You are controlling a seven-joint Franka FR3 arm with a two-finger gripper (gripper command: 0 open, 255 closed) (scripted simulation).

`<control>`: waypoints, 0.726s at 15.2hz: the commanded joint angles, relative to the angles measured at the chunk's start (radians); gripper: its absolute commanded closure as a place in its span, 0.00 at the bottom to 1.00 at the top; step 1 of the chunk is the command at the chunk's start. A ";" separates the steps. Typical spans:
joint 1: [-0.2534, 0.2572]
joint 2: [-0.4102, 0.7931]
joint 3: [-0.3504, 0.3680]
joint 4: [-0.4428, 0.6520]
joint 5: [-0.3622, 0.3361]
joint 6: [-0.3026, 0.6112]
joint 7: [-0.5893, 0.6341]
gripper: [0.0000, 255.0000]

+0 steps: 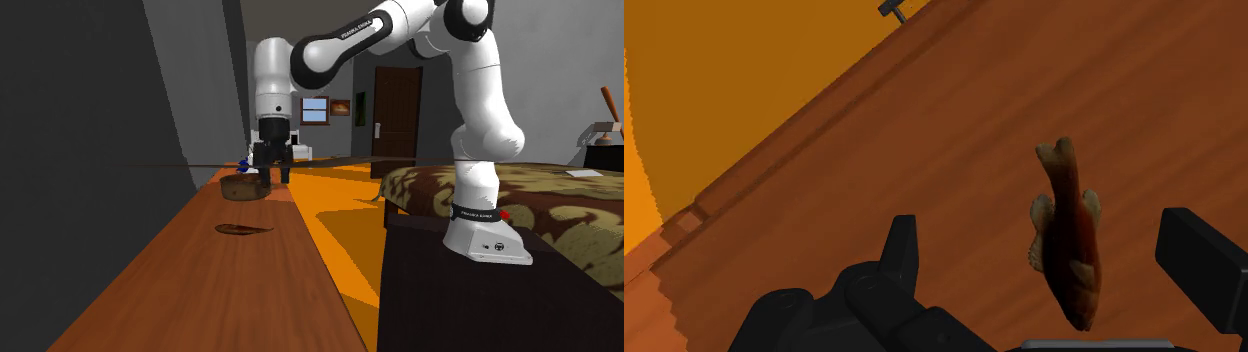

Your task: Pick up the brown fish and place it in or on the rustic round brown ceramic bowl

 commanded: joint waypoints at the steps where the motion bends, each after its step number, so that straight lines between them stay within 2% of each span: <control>1: 0.024 0.077 0.003 0.062 -0.034 0.016 0.034 0.00; 7: 0.112 0.314 -0.012 0.302 -0.123 0.011 0.107 0.00; 11: 0.119 0.337 -0.017 0.295 -0.130 0.041 0.111 0.00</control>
